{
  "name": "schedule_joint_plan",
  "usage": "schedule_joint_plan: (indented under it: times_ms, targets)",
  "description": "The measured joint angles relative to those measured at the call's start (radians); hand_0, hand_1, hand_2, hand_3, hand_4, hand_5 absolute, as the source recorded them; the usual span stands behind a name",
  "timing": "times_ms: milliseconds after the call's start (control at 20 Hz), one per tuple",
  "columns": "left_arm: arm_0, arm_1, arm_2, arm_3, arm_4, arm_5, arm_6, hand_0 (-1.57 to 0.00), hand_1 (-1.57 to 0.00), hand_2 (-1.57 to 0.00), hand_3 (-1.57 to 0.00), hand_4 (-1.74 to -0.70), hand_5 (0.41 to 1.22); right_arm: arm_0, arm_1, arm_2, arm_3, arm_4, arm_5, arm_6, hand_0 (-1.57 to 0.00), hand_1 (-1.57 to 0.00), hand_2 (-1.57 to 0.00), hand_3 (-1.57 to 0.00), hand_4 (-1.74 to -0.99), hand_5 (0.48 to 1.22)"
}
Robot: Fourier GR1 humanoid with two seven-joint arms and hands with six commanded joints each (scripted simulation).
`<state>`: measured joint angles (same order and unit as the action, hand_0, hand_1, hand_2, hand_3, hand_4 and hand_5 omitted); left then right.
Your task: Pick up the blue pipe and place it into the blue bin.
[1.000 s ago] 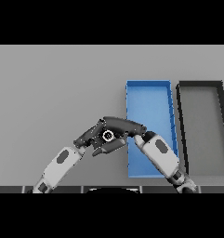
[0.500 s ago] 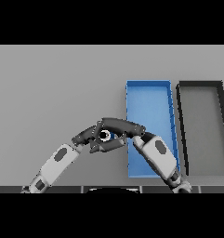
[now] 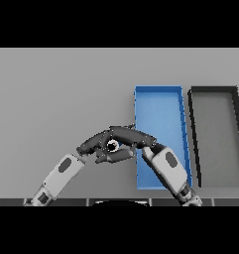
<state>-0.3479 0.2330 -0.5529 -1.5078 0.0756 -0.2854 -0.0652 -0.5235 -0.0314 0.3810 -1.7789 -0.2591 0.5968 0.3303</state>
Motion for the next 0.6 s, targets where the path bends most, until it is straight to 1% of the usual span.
schedule_joint_plan:
  times_ms: [50,100,150,200,250,300,350,450,550,600]
  targets:
    - [0.005,0.002,0.002,-0.007,0.008,0.004,0.045,-0.03,-0.02,-0.02,-0.01,-0.87,0.616,0.000,-0.003,-0.001,-0.002,0.000,0.002,-0.005,-1.57,-1.57,-1.57,-1.57,-1.490,1.220]
    - [0.000,-0.004,0.009,-0.004,0.021,0.009,0.085,-0.02,-0.02,-0.02,-0.01,-0.87,0.612,-0.007,0.005,-0.003,0.007,-0.002,-0.005,0.004,-1.57,-1.57,-1.57,-1.57,-1.491,1.220]
    - [0.017,0.002,0.005,-0.014,0.018,0.013,0.094,-0.02,-0.01,-0.01,-0.01,-0.88,0.605,-0.003,0.002,-0.009,0.003,-0.012,-0.005,0.000,-1.57,-1.57,-1.57,-1.57,-1.492,1.220]
    - [0.017,0.004,0.008,-0.018,0.023,0.013,0.096,-0.01,-0.01,-0.01,0.00,-0.88,0.593,-0.015,0.011,-0.023,0.006,-0.046,-0.015,0.030,-1.57,-1.57,-1.57,-1.57,-1.492,1.221]
    - [0.014,0.001,0.006,-0.015,0.011,0.021,0.091,-0.01,-0.01,-0.01,0.00,-0.88,0.572,-0.022,0.022,-0.036,0.007,-0.106,-0.023,0.067,-1.57,-1.57,-1.57,-1.57,-1.492,1.221]
    - [0.021,-0.001,0.000,-0.016,0.009,0.022,0.101,-0.01,-0.01,-0.01,0.00,-0.88,0.555,-0.029,0.027,-0.052,0.013,-0.183,-0.029,0.112,-1.57,-1.57,-1.57,-1.57,-1.492,1.221]
    - [0.020,-0.003,-0.002,-0.015,0.009,0.021,0.102,-0.01,0.00,-0.01,0.00,-0.87,0.543,-0.047,0.037,-0.062,0.016,-0.226,-0.042,0.143,-1.57,-1.57,-1.57,-1.57,-1.493,1.221]
    - [0.042,0.013,-0.007,-0.029,0.006,0.014,0.089,0.00,0.00,0.00,0.00,-0.87,0.529,-0.087,0.033,-0.094,0.004,-0.356,-0.090,0.225,-1.57,-1.57,-1.57,-1.57,-1.494,1.221]
    - [0.027,0.010,-0.001,-0.023,0.016,0.010,0.110,0.00,0.00,0.00,0.00,-0.86,0.515,-0.153,0.028,-0.129,0.008,-0.407,-0.139,0.262,-1.57,-1.57,-1.57,-1.57,-1.492,1.221]
    - [0.023,0.004,-0.004,-0.025,0.016,0.012,0.123,0.00,0.00,0.00,0.00,-0.87,0.509,-0.186,0.017,-0.138,0.011,-0.413,-0.161,0.274,-1.57,-1.57,-1.57,-1.57,-1.492,1.221]
